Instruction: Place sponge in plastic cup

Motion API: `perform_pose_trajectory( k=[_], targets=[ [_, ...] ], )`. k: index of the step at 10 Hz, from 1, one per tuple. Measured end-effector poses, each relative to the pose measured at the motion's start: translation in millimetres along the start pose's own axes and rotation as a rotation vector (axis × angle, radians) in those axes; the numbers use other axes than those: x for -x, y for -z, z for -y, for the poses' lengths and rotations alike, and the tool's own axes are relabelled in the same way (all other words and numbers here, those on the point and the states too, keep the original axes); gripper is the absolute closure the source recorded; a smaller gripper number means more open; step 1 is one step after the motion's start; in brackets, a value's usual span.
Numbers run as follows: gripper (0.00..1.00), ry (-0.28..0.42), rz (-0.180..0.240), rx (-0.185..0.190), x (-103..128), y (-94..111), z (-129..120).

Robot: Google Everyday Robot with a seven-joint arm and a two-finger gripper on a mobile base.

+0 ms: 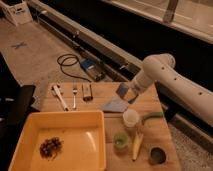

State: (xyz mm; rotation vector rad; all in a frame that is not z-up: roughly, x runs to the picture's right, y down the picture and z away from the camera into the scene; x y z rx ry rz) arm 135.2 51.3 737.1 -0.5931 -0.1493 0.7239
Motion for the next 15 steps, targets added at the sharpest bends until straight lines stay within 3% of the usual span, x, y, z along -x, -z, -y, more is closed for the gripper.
perform_pose_trajectory(
  k=[2, 3, 4, 8, 10, 12, 15],
  targets=[
    [1.00, -0.010, -0.003, 0.028, -20, 4, -35],
    [1.00, -0.015, -0.023, 0.074, -36, 5, -52],
    [1.00, -0.015, -0.029, 0.091, -41, 6, -58],
    [1.00, -0.012, -0.028, 0.092, -39, 6, -58],
    [1.00, 0.002, -0.052, 0.086, -40, 2, -61],
    [1.00, 0.013, -0.086, 0.095, -48, -7, -85],
    [1.00, 0.008, -0.100, 0.124, -73, -13, -120]
  ],
)
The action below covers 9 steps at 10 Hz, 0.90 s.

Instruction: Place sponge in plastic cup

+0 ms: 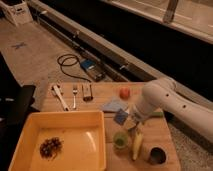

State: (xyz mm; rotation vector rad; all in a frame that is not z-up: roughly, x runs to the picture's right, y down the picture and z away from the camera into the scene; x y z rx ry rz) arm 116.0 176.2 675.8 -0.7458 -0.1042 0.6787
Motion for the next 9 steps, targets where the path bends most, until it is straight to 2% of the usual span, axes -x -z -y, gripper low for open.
perform_pose_trajectory(
  k=[1, 5, 9],
  targets=[
    [1.00, -0.010, -0.005, 0.017, -9, -5, -8],
    [1.00, -0.034, -0.022, 0.124, -22, -32, -21],
    [1.00, -0.026, -0.052, 0.199, -21, -46, -36]
  ],
)
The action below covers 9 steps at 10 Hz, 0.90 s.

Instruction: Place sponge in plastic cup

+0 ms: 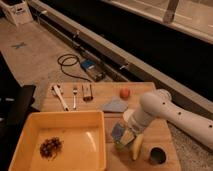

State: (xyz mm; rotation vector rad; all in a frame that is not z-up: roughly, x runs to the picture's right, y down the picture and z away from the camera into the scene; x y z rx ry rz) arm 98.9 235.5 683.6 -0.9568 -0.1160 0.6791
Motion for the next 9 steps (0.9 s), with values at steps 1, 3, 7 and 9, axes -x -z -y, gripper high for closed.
perform_pose_trajectory(
  k=[1, 3, 7, 9],
  targets=[
    [0.98, -0.001, -0.009, 0.018, 0, -4, -3],
    [0.78, -0.006, -0.027, 0.056, 0, -15, -3],
    [0.42, -0.026, -0.046, 0.093, 3, -26, 11],
    [0.38, -0.030, -0.057, 0.104, 4, -28, 16]
  ],
)
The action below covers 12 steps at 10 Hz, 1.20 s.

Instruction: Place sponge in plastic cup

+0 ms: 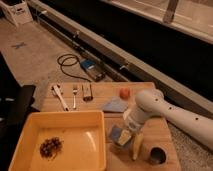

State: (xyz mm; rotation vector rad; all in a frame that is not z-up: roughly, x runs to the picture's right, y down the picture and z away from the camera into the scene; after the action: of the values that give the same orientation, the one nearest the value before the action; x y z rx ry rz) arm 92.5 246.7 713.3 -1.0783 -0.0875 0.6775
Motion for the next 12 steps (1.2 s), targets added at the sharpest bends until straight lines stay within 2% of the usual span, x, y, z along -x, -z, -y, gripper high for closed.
perform_pose_trajectory(
  k=[2, 5, 9, 11, 12],
  targets=[
    [0.38, 0.005, -0.004, 0.000, 4, 0, 2],
    [0.38, 0.013, 0.001, -0.037, 7, 13, 0],
    [0.38, 0.020, 0.011, -0.107, 9, 37, -4],
    [0.38, 0.025, 0.029, -0.157, 11, 52, -8],
    [0.38, 0.028, 0.048, -0.201, 12, 67, -11]
  ],
)
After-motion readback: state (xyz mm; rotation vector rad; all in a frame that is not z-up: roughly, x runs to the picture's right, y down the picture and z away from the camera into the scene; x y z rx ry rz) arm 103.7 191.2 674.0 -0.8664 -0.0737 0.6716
